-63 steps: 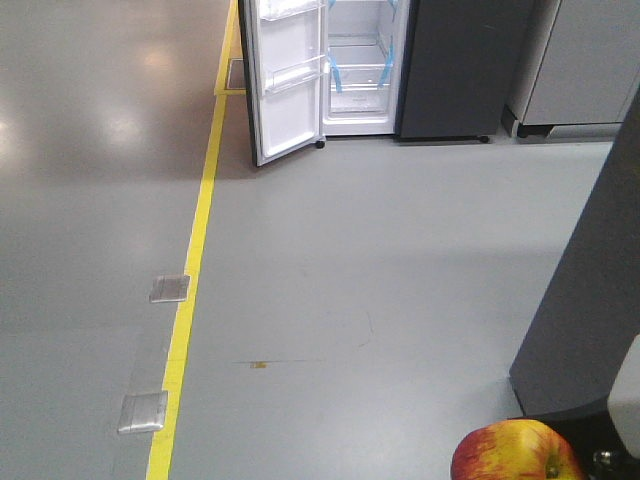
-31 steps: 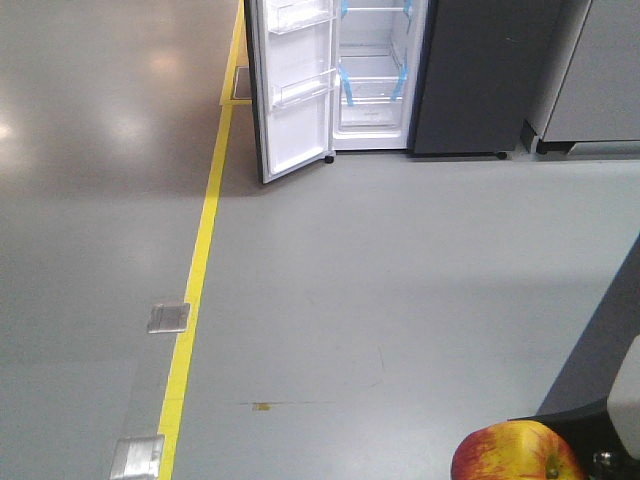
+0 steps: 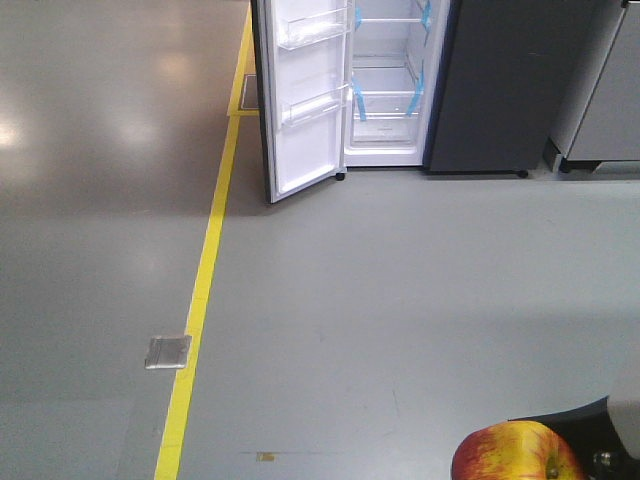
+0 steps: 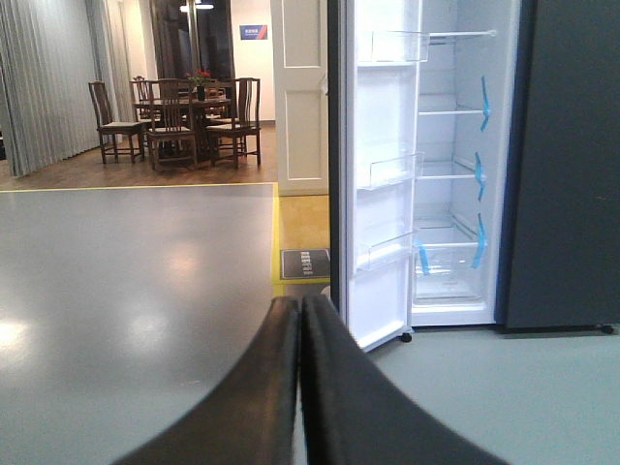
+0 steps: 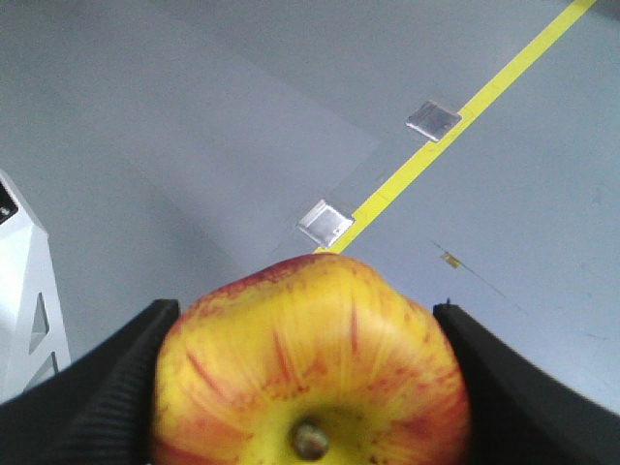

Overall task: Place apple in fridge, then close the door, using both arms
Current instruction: 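Drive toward the open white refrigerator carrying the apple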

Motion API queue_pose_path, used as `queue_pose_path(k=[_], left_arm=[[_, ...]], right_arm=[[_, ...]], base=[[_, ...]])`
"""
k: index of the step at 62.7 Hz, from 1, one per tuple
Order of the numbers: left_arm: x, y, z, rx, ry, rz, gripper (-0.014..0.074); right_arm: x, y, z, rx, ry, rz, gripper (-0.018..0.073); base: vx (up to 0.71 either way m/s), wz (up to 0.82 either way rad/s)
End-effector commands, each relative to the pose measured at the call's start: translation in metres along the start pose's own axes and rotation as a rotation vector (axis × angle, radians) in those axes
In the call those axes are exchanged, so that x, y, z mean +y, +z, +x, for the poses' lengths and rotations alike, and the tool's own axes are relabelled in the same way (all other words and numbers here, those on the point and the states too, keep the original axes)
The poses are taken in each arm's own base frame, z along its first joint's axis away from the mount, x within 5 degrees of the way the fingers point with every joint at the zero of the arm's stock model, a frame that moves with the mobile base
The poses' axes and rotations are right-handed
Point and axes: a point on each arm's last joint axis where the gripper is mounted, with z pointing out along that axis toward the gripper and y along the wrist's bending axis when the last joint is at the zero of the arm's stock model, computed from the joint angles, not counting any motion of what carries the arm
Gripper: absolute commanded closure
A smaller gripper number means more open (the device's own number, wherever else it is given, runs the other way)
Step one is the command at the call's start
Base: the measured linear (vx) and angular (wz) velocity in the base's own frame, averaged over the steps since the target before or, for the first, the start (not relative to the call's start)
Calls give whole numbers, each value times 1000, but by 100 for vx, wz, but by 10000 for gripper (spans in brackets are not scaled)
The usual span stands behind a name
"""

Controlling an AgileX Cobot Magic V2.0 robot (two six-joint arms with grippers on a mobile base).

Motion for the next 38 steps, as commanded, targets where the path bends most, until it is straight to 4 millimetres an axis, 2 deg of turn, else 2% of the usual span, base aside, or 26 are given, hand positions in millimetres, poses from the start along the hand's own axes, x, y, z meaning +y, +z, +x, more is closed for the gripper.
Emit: queue_pose_path(k=[1, 38], left_arm=[[0, -1, 0, -66, -11, 1, 603], [0, -1, 0, -66, -11, 1, 603]], right_arm=[[1, -6, -12, -87, 3, 3, 124], [1, -6, -12, -84, 3, 2, 124]], base=[[28, 7], [28, 5]])
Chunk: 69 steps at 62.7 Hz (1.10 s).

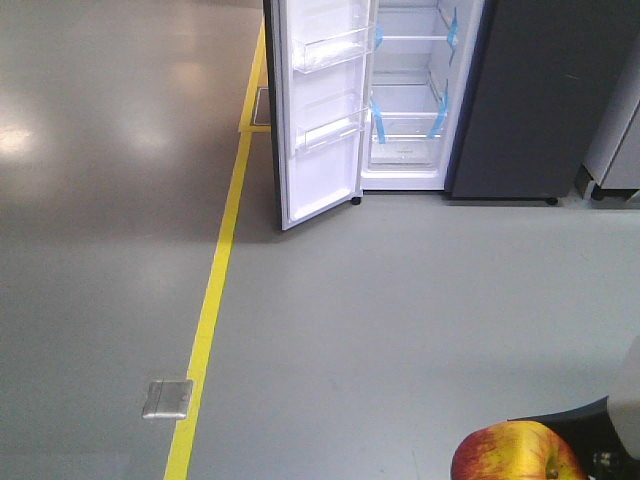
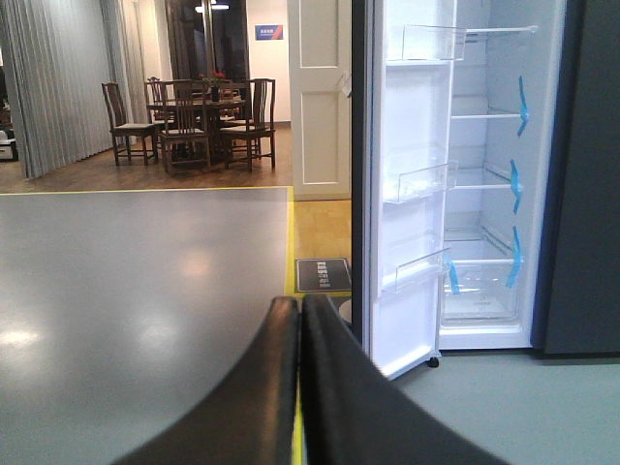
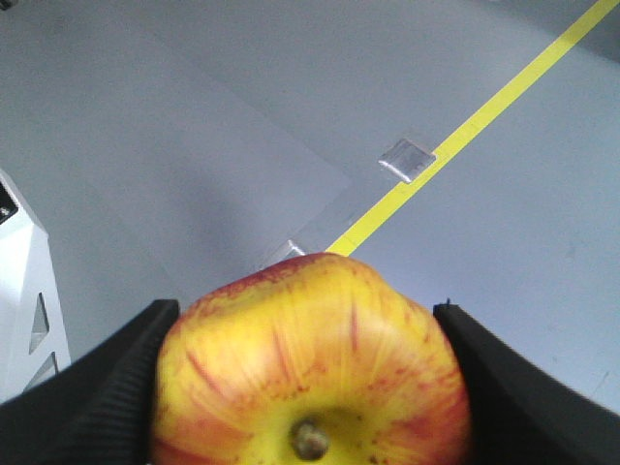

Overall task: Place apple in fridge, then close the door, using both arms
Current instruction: 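Drive toward the open white refrigerator carrying the apple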

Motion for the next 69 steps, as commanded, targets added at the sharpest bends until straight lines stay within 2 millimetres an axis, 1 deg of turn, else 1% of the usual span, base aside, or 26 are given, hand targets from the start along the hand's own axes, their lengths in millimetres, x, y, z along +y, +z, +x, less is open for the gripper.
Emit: queue_pose_path(k=[1, 69], left_arm=[[0, -1, 0, -66, -11, 1, 603], [0, -1, 0, -66, -11, 1, 603]], right_arm=[[1, -6, -12, -84, 3, 2, 124], [1, -6, -12, -84, 3, 2, 124]], base=[[27, 3], [26, 0]])
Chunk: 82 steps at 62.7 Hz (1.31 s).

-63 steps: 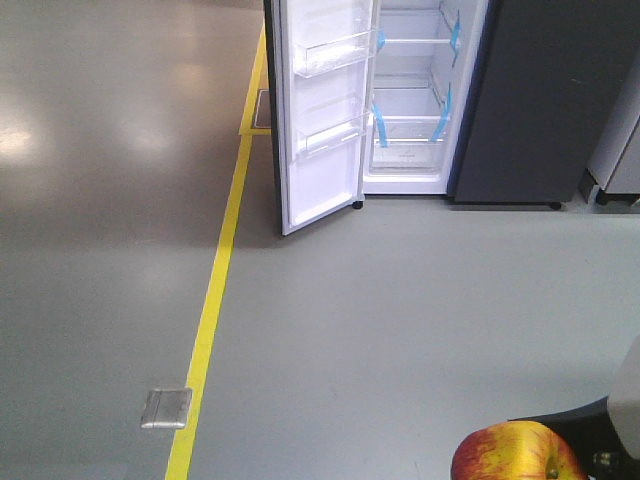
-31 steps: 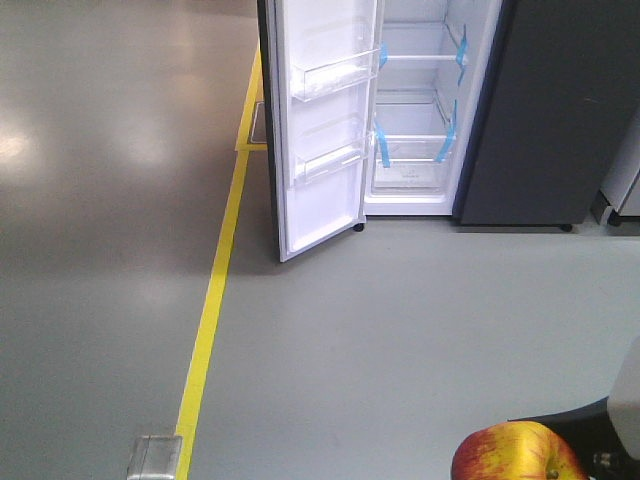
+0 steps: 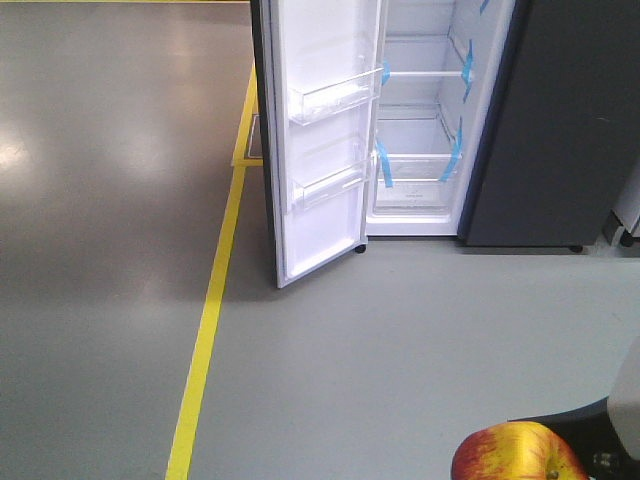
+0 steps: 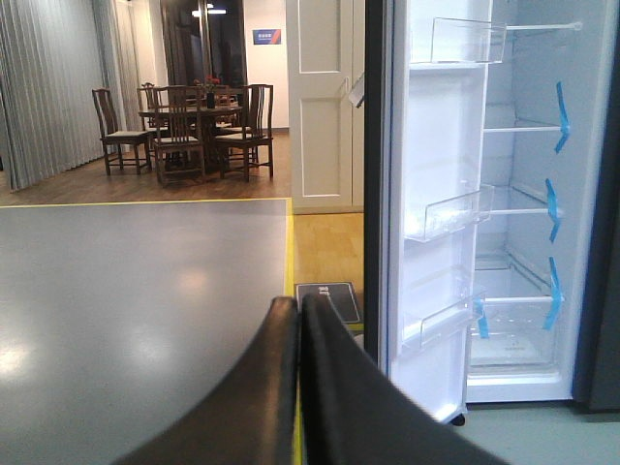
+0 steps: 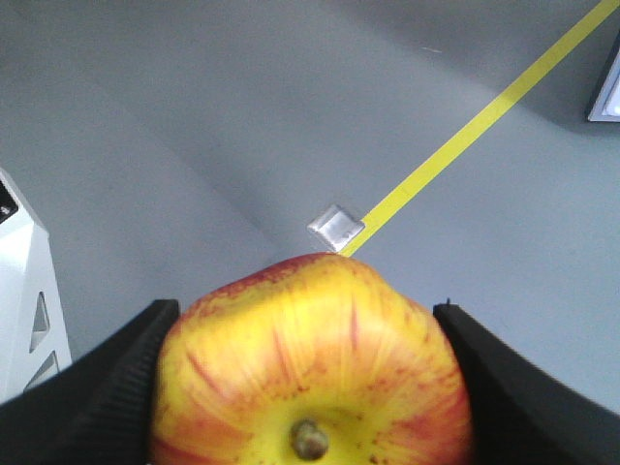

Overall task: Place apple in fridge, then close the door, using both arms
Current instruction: 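Drive toward the open white refrigerator carrying the apple, then approach the refrigerator door bins, holding the apple in the right gripper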

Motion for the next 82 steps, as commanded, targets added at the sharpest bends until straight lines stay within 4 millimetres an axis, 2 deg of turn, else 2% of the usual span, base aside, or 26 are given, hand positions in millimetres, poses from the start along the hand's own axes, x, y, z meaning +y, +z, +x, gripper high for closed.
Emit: queue_pose_path(k=[1, 82], left_arm=[[0, -1, 0, -66, -11, 1, 603], [0, -1, 0, -66, -11, 1, 603]], right_arm=[[1, -6, -12, -87, 3, 3, 124], [2, -6, -12, -81, 2, 0, 124]], base=[[23, 0], [19, -1]])
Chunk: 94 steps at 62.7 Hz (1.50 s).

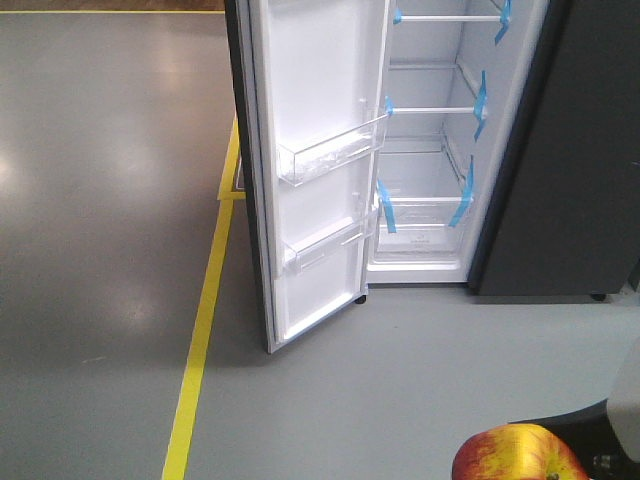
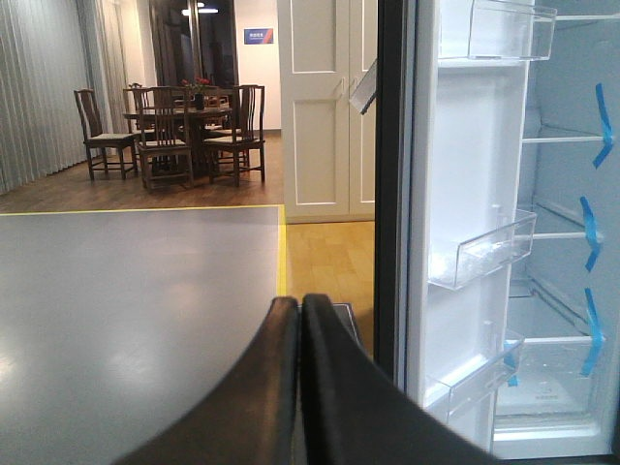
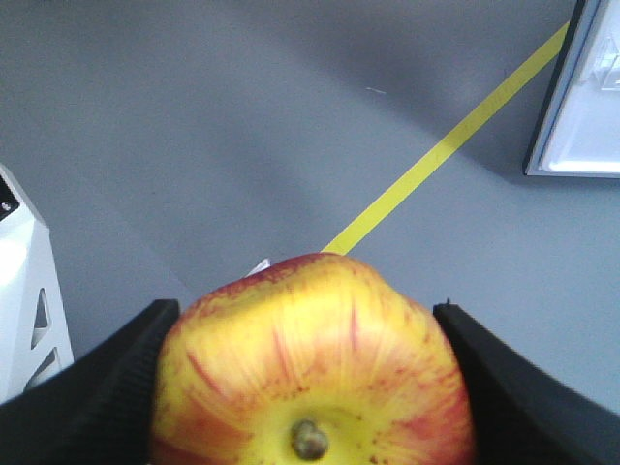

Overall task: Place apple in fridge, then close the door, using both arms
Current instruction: 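Approach the refrigerator door bins, holding the apple in the right gripper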

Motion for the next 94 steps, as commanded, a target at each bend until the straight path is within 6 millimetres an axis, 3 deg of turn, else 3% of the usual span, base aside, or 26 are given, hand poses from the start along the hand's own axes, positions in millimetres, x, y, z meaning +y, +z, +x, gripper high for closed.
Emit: queue_pose_path(k=[1, 94], left_arm=[[0, -1, 0, -66, -11, 1, 603], [0, -1, 0, -66, -11, 1, 603]], right_arm=[[1, -6, -12, -86, 2, 2, 124], [1, -6, -12, -86, 2, 2, 124]], base=[[17, -2], [17, 2]])
